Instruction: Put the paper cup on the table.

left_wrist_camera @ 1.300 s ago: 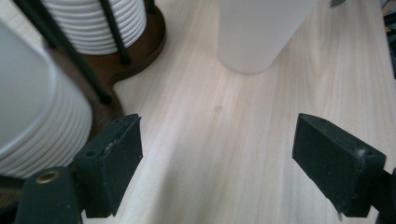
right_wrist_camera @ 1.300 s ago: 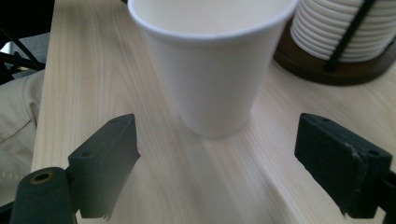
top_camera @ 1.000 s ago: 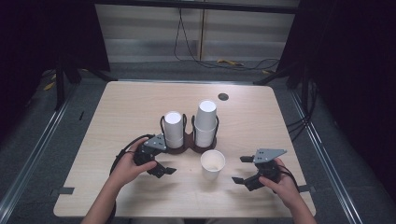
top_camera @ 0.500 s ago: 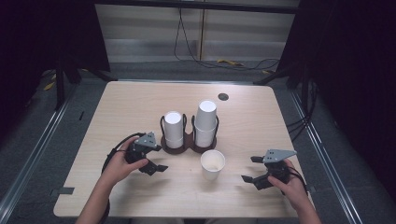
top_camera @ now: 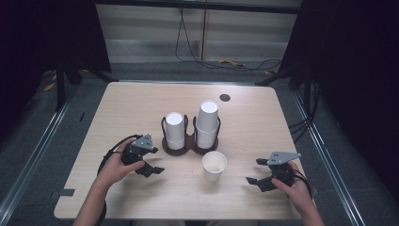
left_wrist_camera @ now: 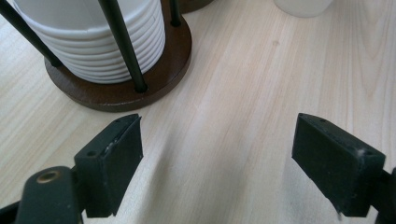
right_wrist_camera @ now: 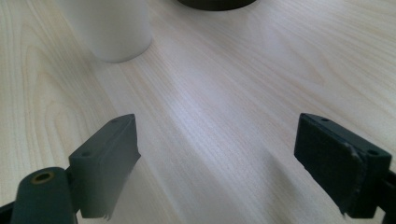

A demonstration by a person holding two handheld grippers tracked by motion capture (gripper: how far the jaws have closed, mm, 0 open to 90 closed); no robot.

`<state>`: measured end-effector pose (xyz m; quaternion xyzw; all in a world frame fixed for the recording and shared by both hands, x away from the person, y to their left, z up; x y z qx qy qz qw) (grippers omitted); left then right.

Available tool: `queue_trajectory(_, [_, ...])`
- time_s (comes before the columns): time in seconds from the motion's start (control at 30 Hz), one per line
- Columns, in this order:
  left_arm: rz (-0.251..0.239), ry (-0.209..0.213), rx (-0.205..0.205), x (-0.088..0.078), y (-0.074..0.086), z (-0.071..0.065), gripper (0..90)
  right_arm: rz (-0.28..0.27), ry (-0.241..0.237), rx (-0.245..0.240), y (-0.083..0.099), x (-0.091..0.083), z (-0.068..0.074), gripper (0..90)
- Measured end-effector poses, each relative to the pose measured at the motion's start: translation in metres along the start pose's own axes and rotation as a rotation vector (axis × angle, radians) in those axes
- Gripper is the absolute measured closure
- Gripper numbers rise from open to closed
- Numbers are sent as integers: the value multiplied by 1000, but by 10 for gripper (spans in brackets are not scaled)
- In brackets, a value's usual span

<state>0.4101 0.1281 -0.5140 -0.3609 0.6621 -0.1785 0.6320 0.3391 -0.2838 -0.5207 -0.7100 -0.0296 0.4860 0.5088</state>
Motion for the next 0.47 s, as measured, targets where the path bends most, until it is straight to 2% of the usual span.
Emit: queue_trajectory(0.47, [9,2,21,1,-3,-1,163,29,8,-12,4,4,1,135])
Point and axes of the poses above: each handheld gripper's, and its own axes: x roughly forward along the jaws, y roughly out of its underside, z roughly to its left, the point moved 5 cm from there along x, roughly forward along the jaws, and after that the axes turned 5 degrees about y, right-handed, at the moved point
